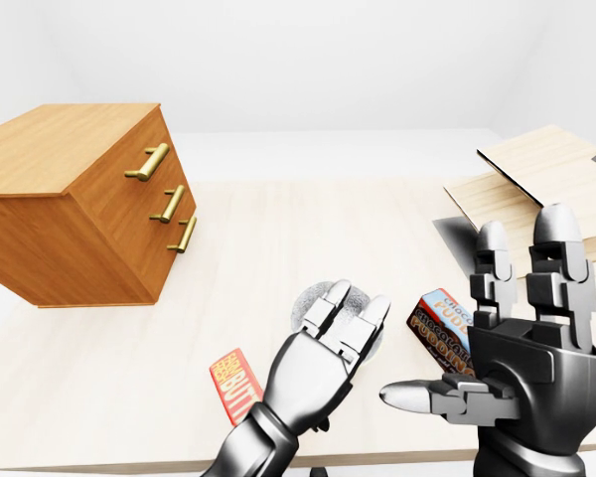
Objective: Close the top drawer of the cabinet and put the bowl on top of it.
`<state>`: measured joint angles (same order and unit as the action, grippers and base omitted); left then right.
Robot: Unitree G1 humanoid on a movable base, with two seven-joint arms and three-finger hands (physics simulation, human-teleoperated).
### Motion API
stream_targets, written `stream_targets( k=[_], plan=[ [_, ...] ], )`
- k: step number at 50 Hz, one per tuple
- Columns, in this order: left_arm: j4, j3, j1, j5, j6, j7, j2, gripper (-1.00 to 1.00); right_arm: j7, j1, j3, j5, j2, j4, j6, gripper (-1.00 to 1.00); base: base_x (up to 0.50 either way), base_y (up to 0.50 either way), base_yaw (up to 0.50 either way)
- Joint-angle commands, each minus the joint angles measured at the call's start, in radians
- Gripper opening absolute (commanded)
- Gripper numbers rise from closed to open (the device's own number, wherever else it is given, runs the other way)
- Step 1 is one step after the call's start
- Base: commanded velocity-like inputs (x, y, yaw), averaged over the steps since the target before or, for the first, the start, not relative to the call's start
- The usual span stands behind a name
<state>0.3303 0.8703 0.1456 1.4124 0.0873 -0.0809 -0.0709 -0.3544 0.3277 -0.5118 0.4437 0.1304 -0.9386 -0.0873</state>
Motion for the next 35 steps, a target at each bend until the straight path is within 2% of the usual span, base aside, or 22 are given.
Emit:
stream_targets(
  k=[1,11,12,14,28,29,35],
  plan=[
    [-0.041,-0.013,-0.001,-0.013,0.000,0.010,-0.004,1.00,-0.003,0.002,0.001,-0.001,0.002,0.000,0.000,1.00,0.00,0.00,0.00],
    [-0.043,-0.013,-0.001,-0.014,0.000,0.011,-0.004,1.00,-0.003,0.002,0.000,-0.001,0.002,0.000,0.000,1.00,0.00,0.00,0.00],
    [-0.167,-0.065,-0.029,-0.049,0.000,0.033,-0.013,1.00,-0.006,0.007,0.008,-0.007,0.007,-0.006,0.000,1.00,0.00,0.00,0.00],
    [-0.196,-0.086,-0.035,-0.056,0.000,0.038,-0.022,1.00,-0.006,0.007,0.011,-0.010,0.008,-0.006,0.000,1.00,0.00,0.00,0.00],
    [-0.199,-0.094,-0.030,-0.050,0.000,0.036,-0.029,1.00,-0.005,0.008,0.011,-0.010,0.007,-0.006,0.000,1.00,0.00,0.00,0.00],
    [-0.250,-0.115,-0.045,-0.065,0.000,0.048,-0.031,1.00,-0.005,0.005,0.019,-0.020,0.008,0.000,0.000,1.00,0.00,0.00,0.00],
    [-0.276,-0.134,-0.050,-0.070,0.000,0.056,-0.037,1.00,-0.005,0.006,0.027,-0.027,0.007,0.005,0.000,1.00,0.00,0.00,0.00]
  ],
)
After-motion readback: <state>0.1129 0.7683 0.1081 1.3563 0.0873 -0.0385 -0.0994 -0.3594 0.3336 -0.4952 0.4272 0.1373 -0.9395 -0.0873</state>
